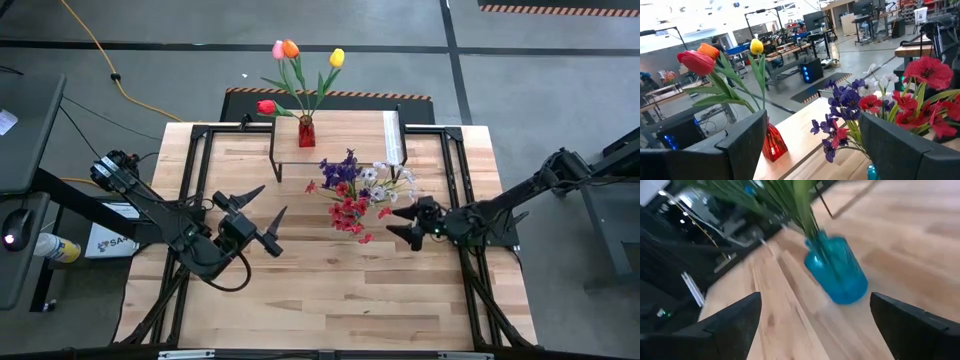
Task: Pick and place flowers into a vace then onto a shelf
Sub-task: Put the blue flower vase on the shelf
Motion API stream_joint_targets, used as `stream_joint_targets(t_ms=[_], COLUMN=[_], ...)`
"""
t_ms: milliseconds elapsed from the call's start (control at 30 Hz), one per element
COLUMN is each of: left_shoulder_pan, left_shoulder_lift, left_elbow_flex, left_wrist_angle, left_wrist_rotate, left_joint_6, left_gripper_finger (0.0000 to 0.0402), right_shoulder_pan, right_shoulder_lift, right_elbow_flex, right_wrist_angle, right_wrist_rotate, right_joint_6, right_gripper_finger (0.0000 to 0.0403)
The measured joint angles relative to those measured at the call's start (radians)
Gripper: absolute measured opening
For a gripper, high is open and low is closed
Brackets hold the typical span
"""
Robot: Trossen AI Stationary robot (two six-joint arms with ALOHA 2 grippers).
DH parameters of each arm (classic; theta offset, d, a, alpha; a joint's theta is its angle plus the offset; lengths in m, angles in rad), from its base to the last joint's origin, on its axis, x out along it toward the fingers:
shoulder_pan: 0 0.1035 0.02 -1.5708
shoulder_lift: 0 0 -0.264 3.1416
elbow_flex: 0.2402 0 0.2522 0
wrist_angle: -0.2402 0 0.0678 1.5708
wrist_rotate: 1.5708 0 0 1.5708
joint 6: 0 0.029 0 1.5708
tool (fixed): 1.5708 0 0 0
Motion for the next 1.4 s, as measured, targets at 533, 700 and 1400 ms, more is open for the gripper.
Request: stream_joint_targets(t_ms=[533,700,1400], left_shoulder_pan=[0.0,0.0,0.0], left_shoulder_lift=[0.0,0.0,0.0], left_elbow_flex=[0.0,0.0,0.0], left_wrist_angle=[-0.015,-0.015,-0.015], left_wrist_rotate=[0.0,0.0,0.0], left_joint_6=[-0.014,-0.034,-0.037], left_gripper_finger=[0.0347,0.0347,0.0347], right_shoulder_pan=[-0.011,-0.099,-0.273], right_shoulder_lift=[0.049,0.18,0.622], right_elbow_flex=[0.002,0.072,0.296], right_wrist_angle=[0.146,0.137,0.159], right_wrist_rotate=[-0.064,-0.113,-0.145], right_joint_6=[-0.317,-0.353,-0.45], right_gripper_finger=[0.0362,0.0362,0.0362])
